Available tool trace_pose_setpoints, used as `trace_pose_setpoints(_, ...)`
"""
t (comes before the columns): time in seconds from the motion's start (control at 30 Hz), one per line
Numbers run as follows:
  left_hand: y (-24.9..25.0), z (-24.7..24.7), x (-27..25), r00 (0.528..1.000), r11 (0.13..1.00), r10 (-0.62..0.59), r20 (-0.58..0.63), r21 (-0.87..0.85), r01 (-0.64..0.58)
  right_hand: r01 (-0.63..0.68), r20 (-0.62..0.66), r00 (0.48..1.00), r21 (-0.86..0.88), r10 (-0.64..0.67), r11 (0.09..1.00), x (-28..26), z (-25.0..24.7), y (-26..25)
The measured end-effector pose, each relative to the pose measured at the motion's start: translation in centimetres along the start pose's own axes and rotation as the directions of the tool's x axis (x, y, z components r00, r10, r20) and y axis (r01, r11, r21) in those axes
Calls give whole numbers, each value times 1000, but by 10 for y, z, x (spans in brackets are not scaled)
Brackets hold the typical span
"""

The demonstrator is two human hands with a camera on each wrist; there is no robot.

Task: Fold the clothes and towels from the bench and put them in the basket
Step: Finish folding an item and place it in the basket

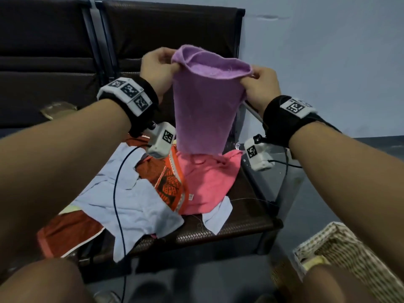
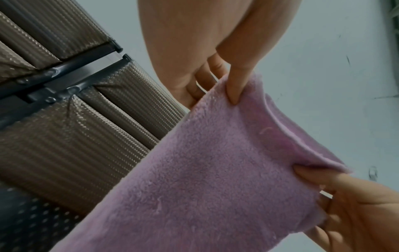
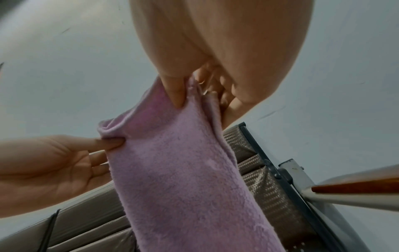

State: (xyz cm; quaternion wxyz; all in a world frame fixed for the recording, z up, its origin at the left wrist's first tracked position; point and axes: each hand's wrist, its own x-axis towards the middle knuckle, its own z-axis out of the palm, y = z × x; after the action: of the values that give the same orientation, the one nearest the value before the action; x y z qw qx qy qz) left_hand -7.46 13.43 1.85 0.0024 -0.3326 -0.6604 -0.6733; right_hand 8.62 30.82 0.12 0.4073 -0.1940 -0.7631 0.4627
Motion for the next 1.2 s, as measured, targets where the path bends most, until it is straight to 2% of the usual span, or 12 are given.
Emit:
trace_pose_setpoints(0.13, -28, -13, -33, 989, 994, -105, 105, 39, 101, -23, 124, 992, -66, 31, 998, -29, 1, 14)
trace_pose_setpoints(0.23, -65, -23, -84, 924, 959, -264, 277, 176, 222, -106, 259, 951, -239, 169, 965, -71, 6, 45)
trace_pose_setpoints(0.33, -99, -31, -135, 776, 885, -448, 444, 341, 316, -101, 457, 818, -484, 349, 869, -114, 6, 77)
trace_pose_setpoints(0.4, -115, -36, -160, 631, 813, -572, 524, 462, 353, -123, 554, 689, -546, 468, 828, -139, 6, 92)
trace_pose_setpoints(0.5, -127, -38, -180, 414, 696, -718, 560, 592, 405, -310, 572, 535, -551, 621, 775, -166, 8, 111)
trace_pose_setpoints(0.6, -129, -33, -181, 340, 630, -777, 530, 643, 436, -384, 561, 449, -582, 696, 717, -171, 13, 124)
trace_pose_setpoints(0.67, -135, -29, -176, 367, 620, -784, 500, 630, 467, -409, 531, 450, -592, 718, 694, -167, 18, 129)
trace_pose_setpoints(0.73, -146, -26, -167, 437, 637, -770, 465, 580, 507, -442, 492, 486, -574, 722, 689, -158, 23, 136)
trace_pose_setpoints(0.87, -176, -12, -149, 676, 721, -665, 317, 508, 471, -503, 385, 639, -445, 665, 741, -134, 37, 155)
trace_pose_setpoints(0.93, -191, -6, -139, 761, 749, -605, 232, 490, 446, -491, 308, 729, -386, 611, 781, -121, 45, 169)
trace_pose_setpoints(1.07, -218, 5, -123, 843, 753, -526, 114, 523, 399, -423, 244, 812, -380, 530, 823, -105, 61, 192)
trace_pose_setpoints(1.2, -238, 10, -117, 865, 734, -502, 21, 540, 413, -326, 208, 857, -491, 472, 808, -99, 73, 198)
